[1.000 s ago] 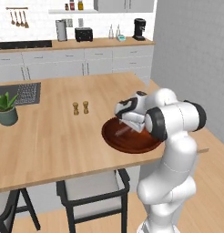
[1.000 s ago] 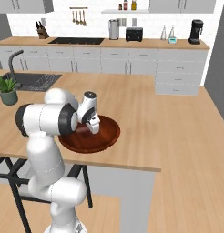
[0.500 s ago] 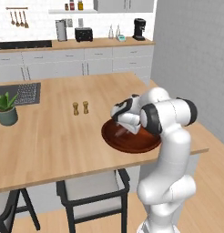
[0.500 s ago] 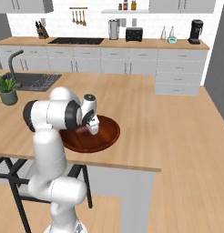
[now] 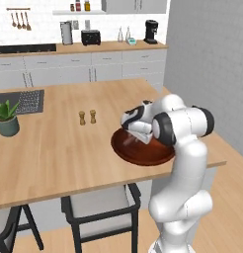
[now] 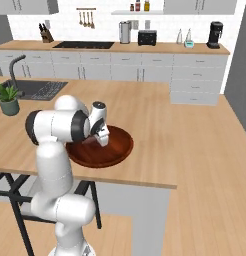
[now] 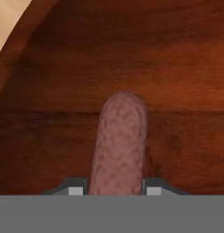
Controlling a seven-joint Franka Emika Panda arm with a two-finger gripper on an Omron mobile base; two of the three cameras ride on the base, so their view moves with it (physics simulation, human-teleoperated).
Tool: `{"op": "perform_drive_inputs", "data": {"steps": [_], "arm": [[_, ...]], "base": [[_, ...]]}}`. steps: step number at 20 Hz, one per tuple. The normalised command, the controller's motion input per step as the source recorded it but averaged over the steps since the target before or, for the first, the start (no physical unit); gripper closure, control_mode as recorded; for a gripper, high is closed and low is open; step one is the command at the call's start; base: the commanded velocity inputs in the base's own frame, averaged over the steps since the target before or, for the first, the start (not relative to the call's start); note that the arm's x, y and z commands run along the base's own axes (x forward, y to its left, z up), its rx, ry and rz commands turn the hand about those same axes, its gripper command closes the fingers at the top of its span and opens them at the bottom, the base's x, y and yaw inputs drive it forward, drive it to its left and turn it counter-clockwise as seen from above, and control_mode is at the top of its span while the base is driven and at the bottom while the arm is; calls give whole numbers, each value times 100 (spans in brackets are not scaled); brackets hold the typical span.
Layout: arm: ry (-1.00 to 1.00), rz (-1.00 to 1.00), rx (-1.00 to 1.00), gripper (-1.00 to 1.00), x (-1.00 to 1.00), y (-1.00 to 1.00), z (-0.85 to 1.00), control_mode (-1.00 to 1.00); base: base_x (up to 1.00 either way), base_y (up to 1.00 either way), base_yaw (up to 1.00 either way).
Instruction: Place one bun and one sausage from the bowl on each plate.
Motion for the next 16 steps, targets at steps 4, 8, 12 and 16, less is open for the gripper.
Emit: {"op": "perform_drive_inputs", "data": {"steps": [4, 8, 12, 16], "arm": [[-3, 8, 0, 100, -58, -13, 93, -100], [-4, 9, -3, 100, -98, -65, 77, -100], [0, 27, -20, 100, -100, -44, 53, -100], [0, 45, -27, 100, -85, -5, 52, -100]], "base": [[0, 0, 0], [0, 0, 0], [0, 0, 0], [0, 0, 0]]}}
